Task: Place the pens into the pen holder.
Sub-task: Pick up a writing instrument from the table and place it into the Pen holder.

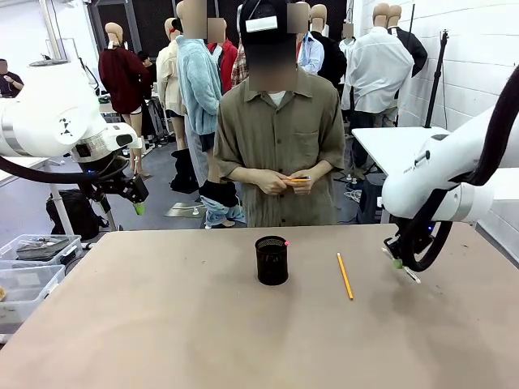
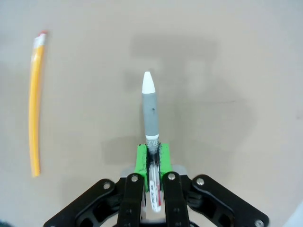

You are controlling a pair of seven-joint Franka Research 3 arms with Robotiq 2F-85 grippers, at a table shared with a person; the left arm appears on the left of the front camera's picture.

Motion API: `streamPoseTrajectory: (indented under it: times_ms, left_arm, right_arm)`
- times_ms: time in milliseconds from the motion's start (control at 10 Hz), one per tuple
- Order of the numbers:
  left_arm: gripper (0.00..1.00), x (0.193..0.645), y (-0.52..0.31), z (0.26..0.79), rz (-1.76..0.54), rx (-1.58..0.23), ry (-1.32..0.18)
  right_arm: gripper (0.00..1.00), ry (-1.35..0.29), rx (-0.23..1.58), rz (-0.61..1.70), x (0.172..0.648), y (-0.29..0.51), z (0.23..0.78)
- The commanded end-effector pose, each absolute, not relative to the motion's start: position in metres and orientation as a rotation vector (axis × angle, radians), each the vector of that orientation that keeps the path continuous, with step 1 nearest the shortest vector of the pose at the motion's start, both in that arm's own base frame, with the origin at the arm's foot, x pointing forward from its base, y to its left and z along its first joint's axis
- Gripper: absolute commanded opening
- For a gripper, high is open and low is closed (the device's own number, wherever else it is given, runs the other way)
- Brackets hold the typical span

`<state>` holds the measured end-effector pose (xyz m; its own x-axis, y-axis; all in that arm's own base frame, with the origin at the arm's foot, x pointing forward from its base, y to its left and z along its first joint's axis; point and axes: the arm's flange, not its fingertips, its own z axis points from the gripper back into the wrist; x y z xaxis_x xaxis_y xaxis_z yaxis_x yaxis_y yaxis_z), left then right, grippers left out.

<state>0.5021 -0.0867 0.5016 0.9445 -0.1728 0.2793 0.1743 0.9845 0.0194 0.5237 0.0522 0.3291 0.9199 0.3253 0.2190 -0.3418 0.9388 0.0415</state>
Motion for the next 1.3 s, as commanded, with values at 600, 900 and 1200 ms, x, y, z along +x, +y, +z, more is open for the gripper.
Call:
streamPoseTrajectory:
  times_ms: [600, 900, 1200]
  left_arm:
    - [0.96, 0.500, -0.084, 0.502, -0.190, -0.012, -0.292]
    - [0.96, 0.500, -0.084, 0.502, -0.190, -0.012, -0.292]
    - [0.96, 0.500, -0.084, 0.502, -0.190, -0.012, -0.292]
  right_arm:
    - [0.00, -0.688, 0.571, 1.181, 0.462, 0.088, 0.391]
    - [0.00, -0.799, 0.711, 1.350, 0.473, 0.104, 0.393]
    - [0.00, -0.862, 0.785, 1.330, 0.497, 0.108, 0.381]
